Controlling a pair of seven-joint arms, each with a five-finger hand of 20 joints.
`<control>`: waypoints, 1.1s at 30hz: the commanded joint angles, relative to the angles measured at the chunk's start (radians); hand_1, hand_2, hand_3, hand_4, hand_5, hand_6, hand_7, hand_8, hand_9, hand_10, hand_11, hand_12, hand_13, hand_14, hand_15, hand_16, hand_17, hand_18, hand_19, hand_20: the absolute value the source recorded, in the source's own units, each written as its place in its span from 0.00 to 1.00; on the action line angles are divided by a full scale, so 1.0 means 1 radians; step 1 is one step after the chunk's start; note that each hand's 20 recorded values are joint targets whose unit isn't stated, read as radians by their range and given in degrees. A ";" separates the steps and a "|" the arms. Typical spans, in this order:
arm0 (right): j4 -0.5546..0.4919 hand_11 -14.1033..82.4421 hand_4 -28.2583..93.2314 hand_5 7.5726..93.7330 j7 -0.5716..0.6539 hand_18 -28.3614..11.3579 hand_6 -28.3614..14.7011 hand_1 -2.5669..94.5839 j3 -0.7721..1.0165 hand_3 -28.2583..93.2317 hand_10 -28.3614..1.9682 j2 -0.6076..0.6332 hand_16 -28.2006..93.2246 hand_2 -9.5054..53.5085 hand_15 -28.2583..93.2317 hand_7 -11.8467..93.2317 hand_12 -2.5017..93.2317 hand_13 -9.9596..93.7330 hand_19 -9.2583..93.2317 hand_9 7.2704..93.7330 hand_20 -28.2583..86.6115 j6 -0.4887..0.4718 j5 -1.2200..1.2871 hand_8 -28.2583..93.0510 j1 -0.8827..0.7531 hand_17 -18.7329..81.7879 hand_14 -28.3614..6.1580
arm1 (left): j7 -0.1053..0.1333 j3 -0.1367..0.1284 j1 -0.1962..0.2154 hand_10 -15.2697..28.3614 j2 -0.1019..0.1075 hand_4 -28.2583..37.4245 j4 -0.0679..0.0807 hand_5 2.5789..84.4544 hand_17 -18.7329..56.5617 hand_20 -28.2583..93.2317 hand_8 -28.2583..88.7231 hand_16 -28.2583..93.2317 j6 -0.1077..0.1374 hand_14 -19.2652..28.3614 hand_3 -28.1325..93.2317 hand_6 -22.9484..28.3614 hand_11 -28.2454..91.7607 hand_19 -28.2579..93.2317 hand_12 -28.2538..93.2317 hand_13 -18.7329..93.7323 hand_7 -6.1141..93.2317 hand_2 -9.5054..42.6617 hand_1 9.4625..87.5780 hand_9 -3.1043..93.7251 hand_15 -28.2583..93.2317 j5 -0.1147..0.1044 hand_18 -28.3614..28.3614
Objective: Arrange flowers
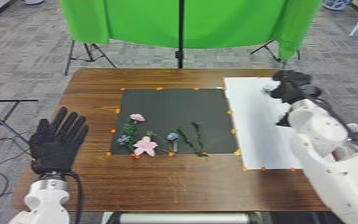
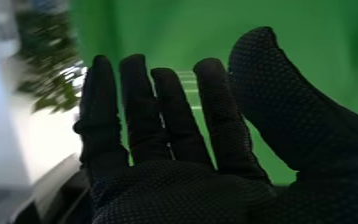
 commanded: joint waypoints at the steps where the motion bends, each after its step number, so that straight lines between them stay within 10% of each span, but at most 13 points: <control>1: 0.118 0.25 0.00 0.37 0.002 0.16 0.62 0.42 -0.014 0.92 0.46 0.023 0.35 0.00 0.48 0.27 0.16 0.41 0.77 0.36 0.53 -0.096 -0.002 0.12 0.075 0.36 0.35 | -0.009 0.000 0.019 0.70 -0.005 0.00 0.001 0.42 0.13 0.30 0.16 0.19 -0.021 0.73 0.86 0.62 0.35 0.45 0.30 0.36 0.16 0.37 0.21 0.35 0.43 0.017 0.73; 18: 0.286 0.27 0.00 0.37 0.060 0.18 0.65 0.51 -0.061 0.93 0.54 -0.032 0.35 0.00 0.45 0.30 0.14 0.44 0.72 0.34 0.48 -0.115 -0.003 0.10 0.058 0.40 0.41 | -0.049 0.022 -0.008 0.70 -0.014 0.00 0.028 0.42 0.13 0.30 0.16 0.19 -0.051 0.73 0.87 0.62 0.35 0.45 0.30 0.36 0.16 0.40 0.22 0.35 0.42 0.046 0.73; 24: 0.291 0.33 0.00 0.60 0.052 0.22 0.71 0.64 -0.065 0.87 0.59 -0.029 0.45 0.00 0.50 0.32 0.19 0.67 0.83 0.63 0.54 -0.008 -0.016 0.10 0.028 0.46 0.62 | -0.049 0.022 -0.005 0.70 -0.020 0.00 0.025 0.42 0.13 0.30 0.16 0.19 -0.046 0.73 0.87 0.62 0.35 0.45 0.30 0.36 0.16 0.40 0.22 0.35 0.42 0.043 0.73; 27: 0.279 0.27 0.00 0.68 0.035 0.23 0.72 0.68 -0.069 0.82 0.62 -0.025 0.53 0.00 0.52 0.35 0.38 0.73 0.86 0.79 0.57 0.034 -0.014 0.12 0.014 0.48 0.68 | -0.052 0.023 -0.011 0.70 -0.021 0.00 0.028 0.42 0.13 0.30 0.16 0.19 -0.050 0.73 0.87 0.62 0.35 0.45 0.30 0.36 0.16 0.40 0.22 0.35 0.42 0.043 0.73; 33: 0.188 0.28 0.00 0.74 0.006 0.21 0.70 0.68 -0.082 0.81 0.62 -0.014 0.55 0.00 0.56 0.44 0.45 0.76 0.88 0.86 0.60 0.093 0.006 0.18 0.000 0.49 0.66 | -0.049 0.019 -0.012 0.70 -0.020 0.00 0.026 0.42 0.13 0.30 0.16 0.19 -0.051 0.73 0.87 0.62 0.35 0.45 0.30 0.36 0.16 0.40 0.22 0.35 0.42 0.041 0.73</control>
